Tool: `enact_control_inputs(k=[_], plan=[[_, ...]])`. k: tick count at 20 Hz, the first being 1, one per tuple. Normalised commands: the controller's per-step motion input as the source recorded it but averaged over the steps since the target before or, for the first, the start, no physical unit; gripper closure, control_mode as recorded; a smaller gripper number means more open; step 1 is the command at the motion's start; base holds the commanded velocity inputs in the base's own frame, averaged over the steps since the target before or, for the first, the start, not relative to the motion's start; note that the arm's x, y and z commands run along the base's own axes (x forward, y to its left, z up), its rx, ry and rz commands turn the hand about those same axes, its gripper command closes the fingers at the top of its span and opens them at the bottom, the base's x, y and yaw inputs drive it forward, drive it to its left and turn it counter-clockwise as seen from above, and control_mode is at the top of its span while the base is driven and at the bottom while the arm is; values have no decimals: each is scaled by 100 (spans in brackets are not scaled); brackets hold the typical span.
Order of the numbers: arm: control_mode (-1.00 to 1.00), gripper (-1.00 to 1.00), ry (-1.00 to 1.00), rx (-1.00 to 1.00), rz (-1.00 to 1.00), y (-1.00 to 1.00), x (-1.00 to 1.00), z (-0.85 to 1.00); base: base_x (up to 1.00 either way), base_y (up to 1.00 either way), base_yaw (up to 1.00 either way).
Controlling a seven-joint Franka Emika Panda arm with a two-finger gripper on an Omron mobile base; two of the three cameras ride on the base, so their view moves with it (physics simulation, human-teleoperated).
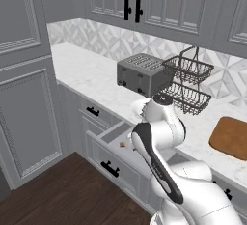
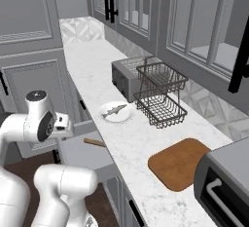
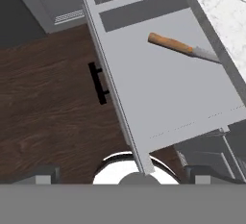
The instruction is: Pick up the knife from the drawer and place it on the cutting board. Then place the meat from the plate to the cutting board.
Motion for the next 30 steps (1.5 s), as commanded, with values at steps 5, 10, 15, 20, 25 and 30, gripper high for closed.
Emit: enact_control_inputs(k=[5, 10, 15, 20, 25, 30], plan=[[-100, -100, 0, 0, 6, 15, 40, -33, 0, 0, 0], [-100, -100, 0, -1, 6, 26, 50, -50, 0, 0, 0], [-100, -100, 10, 0, 2, 31, 65, -36, 0, 0, 0], [-100, -100, 9, -1, 0, 20, 63, -26, 0, 0, 0], [-100, -100, 2, 0, 0, 7, 49, -27, 0, 0, 0], [-100, -100, 7, -1, 0, 14, 44, -33, 0, 0, 0]])
